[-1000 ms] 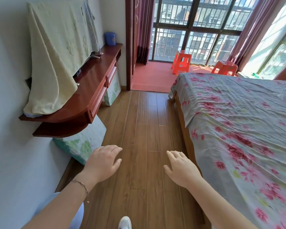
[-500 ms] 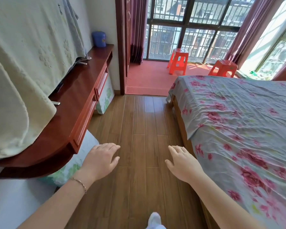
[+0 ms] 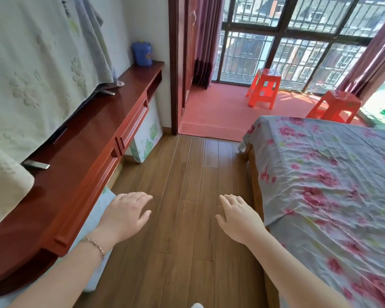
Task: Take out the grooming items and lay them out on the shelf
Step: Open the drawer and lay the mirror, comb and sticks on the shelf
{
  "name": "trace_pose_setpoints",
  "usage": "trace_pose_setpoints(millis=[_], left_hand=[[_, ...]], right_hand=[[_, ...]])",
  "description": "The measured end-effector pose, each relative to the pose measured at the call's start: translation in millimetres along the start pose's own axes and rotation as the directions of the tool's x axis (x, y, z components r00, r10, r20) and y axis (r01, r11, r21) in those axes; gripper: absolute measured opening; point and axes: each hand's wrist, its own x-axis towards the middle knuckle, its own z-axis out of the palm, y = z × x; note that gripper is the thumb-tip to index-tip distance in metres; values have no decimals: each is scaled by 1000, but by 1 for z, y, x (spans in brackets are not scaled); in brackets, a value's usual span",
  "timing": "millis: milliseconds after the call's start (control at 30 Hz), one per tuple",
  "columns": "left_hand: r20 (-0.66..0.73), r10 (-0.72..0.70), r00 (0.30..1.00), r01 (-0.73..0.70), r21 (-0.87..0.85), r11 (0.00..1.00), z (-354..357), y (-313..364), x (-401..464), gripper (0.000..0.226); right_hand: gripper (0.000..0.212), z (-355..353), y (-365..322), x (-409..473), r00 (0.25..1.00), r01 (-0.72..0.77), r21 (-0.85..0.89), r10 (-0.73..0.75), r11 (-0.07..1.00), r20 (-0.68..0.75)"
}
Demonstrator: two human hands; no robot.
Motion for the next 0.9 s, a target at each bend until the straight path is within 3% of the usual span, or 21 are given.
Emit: trace_pose_setpoints(millis=[367,600,700,900], left_hand=[[7,-196,980,196,26,980,16,-41,98,41],[-28,-370,929,371,16,929,21,-100,153,40],[-57,-462,885,461,-25,887,16,-129,172,41],[-142,-658,739,653,-91,752,3,-179,176,40]], right_hand=[[58,-7,35,139,982,175,-44,-171,984,85],[56,-19,8,261,927,366,-82,-355,927,120],[58,-35,-27,321,871,483,-111,-463,869,166],[57,-57,-125,407,686,726,-113,-701,679,197]])
